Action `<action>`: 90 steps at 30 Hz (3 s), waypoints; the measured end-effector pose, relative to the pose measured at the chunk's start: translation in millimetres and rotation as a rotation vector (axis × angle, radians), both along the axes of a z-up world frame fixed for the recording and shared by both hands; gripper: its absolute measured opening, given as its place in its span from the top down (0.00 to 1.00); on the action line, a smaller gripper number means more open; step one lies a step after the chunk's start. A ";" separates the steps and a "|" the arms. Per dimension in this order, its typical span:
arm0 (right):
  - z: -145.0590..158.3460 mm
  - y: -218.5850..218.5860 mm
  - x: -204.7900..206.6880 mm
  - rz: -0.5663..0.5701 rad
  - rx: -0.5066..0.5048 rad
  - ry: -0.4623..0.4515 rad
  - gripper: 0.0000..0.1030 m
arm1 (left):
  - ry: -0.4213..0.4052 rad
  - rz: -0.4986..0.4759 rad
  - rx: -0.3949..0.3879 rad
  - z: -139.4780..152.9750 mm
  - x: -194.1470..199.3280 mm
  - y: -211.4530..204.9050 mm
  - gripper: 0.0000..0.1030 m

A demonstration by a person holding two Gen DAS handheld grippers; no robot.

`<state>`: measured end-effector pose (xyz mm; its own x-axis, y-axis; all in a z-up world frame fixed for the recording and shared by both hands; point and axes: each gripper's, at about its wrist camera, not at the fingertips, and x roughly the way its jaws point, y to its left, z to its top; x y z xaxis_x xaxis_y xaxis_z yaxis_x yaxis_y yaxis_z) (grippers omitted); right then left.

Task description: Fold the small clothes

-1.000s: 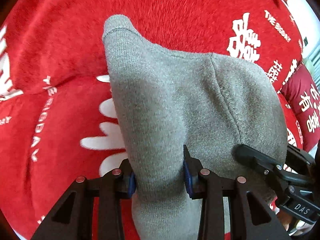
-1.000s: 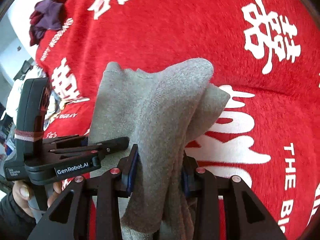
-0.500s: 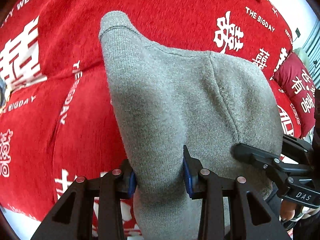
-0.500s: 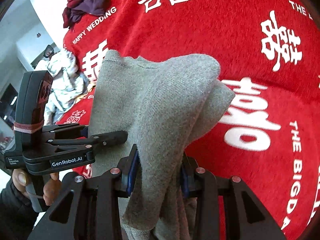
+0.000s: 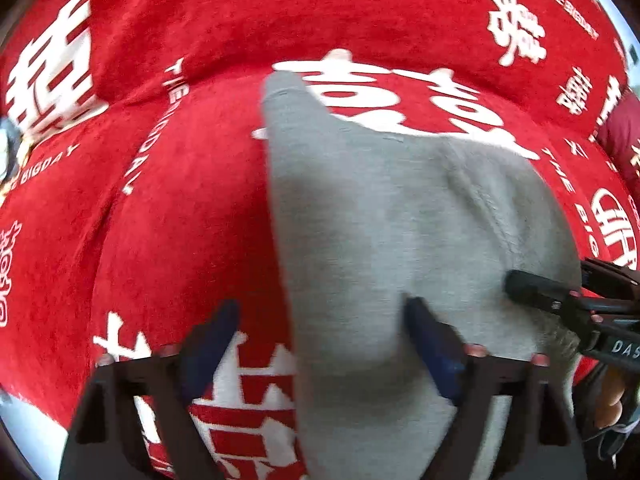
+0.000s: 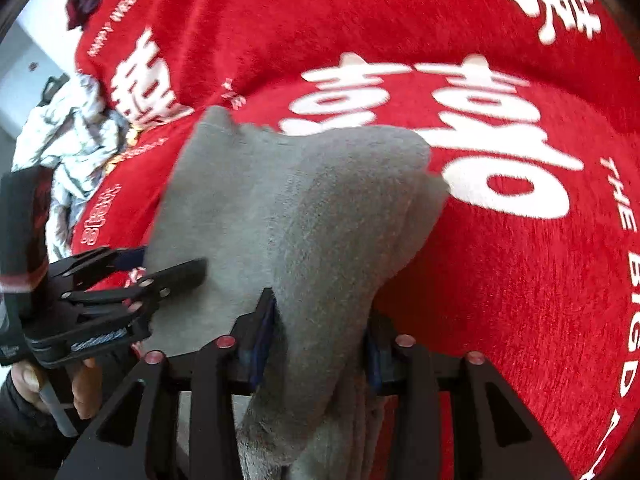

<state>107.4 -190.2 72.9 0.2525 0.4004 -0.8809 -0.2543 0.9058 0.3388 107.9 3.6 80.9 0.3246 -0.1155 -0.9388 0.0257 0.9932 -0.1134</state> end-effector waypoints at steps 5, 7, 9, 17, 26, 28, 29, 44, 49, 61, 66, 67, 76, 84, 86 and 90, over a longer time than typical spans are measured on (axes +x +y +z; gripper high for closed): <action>17.2 -23.1 -12.6 -0.071 -0.061 -0.048 0.40 | 0.003 0.058 -0.093 14.0 -12.7 26.1 0.13; 38.8 -24.9 -31.5 -0.043 -0.114 -0.137 0.40 | -0.033 0.057 -0.087 24.1 -24.6 30.0 0.13; 58.8 -14.7 -55.3 0.055 -0.126 -0.231 0.40 | -0.053 0.034 -0.114 31.8 -35.5 27.0 0.13; 36.9 46.9 -119.0 0.460 -0.139 -0.277 0.40 | -0.087 -0.145 -0.147 18.4 -60.1 -18.5 0.13; 11.6 24.6 -100.1 0.357 -0.145 -0.175 0.40 | 0.006 0.022 -0.208 -3.5 -44.3 16.8 0.01; 26.1 23.8 -103.2 0.364 -0.122 -0.226 0.40 | -0.061 0.005 -0.178 16.6 -41.8 18.0 0.01; 34.3 23.2 -105.0 0.357 -0.108 -0.249 0.40 | -0.095 0.013 -0.153 25.3 -37.4 20.5 0.01; 5.6 33.8 -43.0 0.244 -0.162 -0.243 0.31 | -0.006 0.173 0.029 -2.6 26.3 52.6 0.00; 23.5 32.6 -27.7 0.222 -0.111 -0.259 0.30 | 0.033 0.199 0.079 -13.1 52.7 56.7 0.00; 11.3 45.6 8.4 0.213 -0.139 -0.190 0.30 | 0.047 0.159 0.116 -21.0 73.2 51.7 0.00; 17.1 56.5 24.5 0.210 -0.146 -0.212 0.30 | 0.029 0.123 0.117 -22.6 83.4 35.4 0.00; 12.6 59.4 30.4 0.207 -0.156 -0.199 0.30 | 0.039 0.118 0.133 -26.5 85.5 32.2 0.00; -10.8 59.1 42.7 0.192 -0.189 -0.150 0.29 | 0.067 0.123 0.129 -32.8 93.7 32.7 0.00; 21.9 60.3 8.9 0.186 -0.152 -0.227 0.29 | 0.002 0.110 0.056 3.5 59.4 33.9 0.00; 20.9 64.0 1.6 0.199 -0.154 -0.234 0.29 | 0.001 0.125 0.055 5.1 43.9 36.6 0.00; 1.4 70.2 -16.9 0.244 -0.251 -0.234 0.29 | 0.004 0.112 0.097 -2.6 8.7 40.6 0.00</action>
